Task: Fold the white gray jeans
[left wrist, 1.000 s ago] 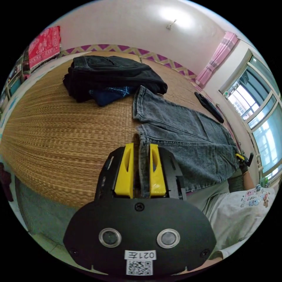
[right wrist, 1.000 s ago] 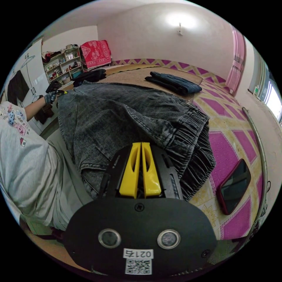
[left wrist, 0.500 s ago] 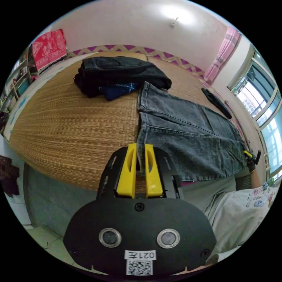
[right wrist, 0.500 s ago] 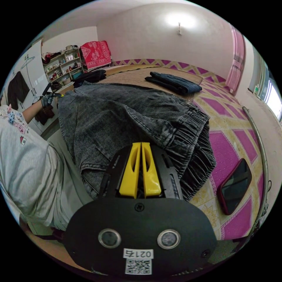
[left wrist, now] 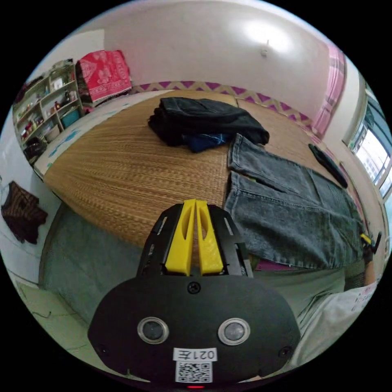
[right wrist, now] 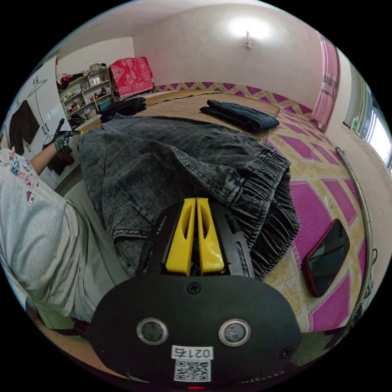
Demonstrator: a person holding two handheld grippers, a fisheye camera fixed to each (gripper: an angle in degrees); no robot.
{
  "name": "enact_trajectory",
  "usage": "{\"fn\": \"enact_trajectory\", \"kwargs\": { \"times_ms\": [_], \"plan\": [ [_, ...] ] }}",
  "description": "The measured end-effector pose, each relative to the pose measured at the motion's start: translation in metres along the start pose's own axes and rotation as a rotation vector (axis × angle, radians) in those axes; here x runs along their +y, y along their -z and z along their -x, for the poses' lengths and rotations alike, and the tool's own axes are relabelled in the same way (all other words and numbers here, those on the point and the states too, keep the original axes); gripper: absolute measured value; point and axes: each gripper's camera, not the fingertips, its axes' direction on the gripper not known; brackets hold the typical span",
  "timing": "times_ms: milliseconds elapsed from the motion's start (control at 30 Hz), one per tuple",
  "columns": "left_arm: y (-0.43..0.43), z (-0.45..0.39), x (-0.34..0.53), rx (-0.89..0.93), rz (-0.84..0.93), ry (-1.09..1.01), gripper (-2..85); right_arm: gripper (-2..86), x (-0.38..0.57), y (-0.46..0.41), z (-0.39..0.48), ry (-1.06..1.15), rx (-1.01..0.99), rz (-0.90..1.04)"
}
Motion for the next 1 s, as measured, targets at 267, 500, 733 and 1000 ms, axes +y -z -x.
{"fn": "enact_trajectory", "kwargs": {
  "times_ms": [267, 500, 733, 1000],
  "plan": [
    [0.024, 0.011, 0.057, 0.278, -0.031, 0.182, 8.7, -0.3, 0.014, 0.049, -0.004, -0.155, 0.122, -0.129],
    [0.027, 0.037, 0.084, 0.297, -0.123, 0.405, 9.2, 6.3, 0.117, 0.119, -0.032, -0.709, 0.038, -0.381],
    [0.010, 0.046, 0.094, 0.318, -0.099, 0.467, 9.1, 8.7, 0.214, 0.117, -0.066, -1.097, -0.171, -0.516],
    [-0.017, 0.053, 0.086, 0.384, -0.065, 0.431, 8.2, 9.4, 0.224, 0.075, -0.095, -1.179, -0.418, -0.546]
  ]
}}
